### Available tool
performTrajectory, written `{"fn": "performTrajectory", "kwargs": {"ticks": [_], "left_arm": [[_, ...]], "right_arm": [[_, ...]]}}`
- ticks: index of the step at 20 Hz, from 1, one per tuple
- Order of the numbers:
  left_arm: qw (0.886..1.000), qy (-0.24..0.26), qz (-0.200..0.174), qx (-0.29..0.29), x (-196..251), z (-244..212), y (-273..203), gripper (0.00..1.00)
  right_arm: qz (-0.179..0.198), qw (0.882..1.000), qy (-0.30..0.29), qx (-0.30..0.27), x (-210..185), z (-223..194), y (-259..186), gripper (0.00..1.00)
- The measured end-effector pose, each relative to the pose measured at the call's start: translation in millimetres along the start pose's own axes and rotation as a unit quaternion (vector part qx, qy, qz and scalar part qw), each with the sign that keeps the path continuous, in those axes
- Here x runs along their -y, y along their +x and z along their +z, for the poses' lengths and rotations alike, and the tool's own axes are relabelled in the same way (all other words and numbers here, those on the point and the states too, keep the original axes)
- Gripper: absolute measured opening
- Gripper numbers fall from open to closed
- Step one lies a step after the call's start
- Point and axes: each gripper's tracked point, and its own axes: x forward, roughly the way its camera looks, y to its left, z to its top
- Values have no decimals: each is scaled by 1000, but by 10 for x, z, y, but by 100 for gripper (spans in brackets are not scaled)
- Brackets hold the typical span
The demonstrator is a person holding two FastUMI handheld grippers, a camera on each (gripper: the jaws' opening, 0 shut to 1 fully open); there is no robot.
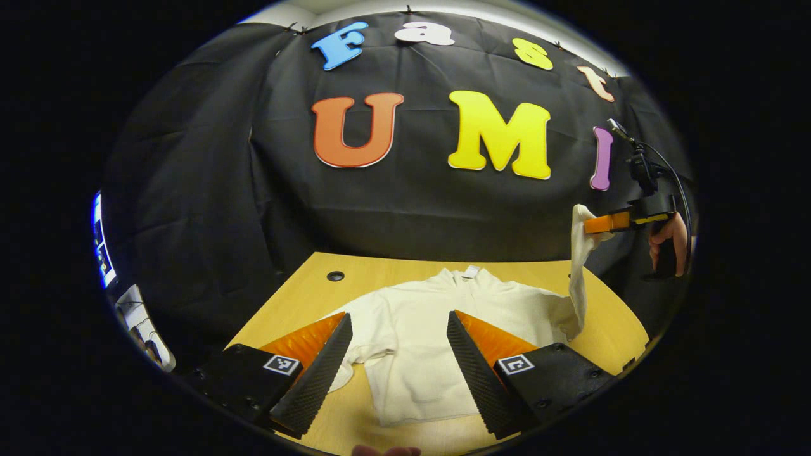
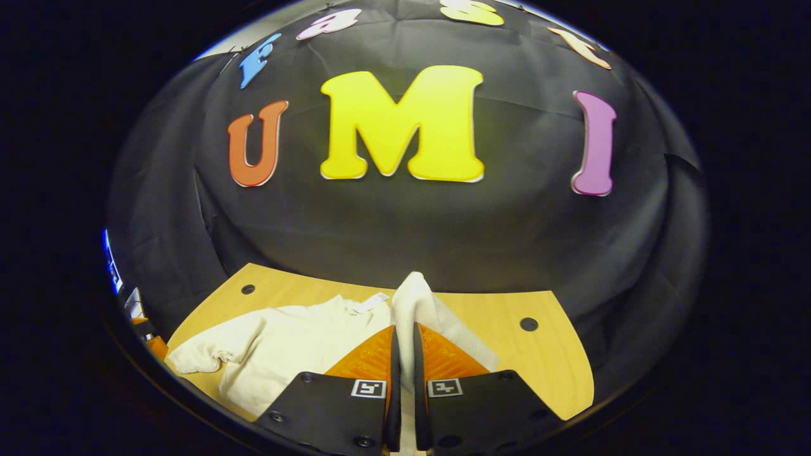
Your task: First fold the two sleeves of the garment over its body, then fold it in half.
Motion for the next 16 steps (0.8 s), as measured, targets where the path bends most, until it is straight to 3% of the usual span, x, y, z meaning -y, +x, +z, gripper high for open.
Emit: {"fn": "performTrajectory", "kwargs": {"ticks": [4, 8, 16], "left_arm": [[999, -16, 38, -7, -443, -96, -66, 98], [997, -27, 64, -16, -765, -246, -145, 98], [991, -61, 107, -55, -1234, -619, -218, 98]], "right_arm": [[43, 998, -33, -19, -736, -109, 416, 9], [91, 991, -72, -62, -1472, -510, 942, 9], [136, 970, -129, -155, -2410, -1481, 1756, 9]]}}
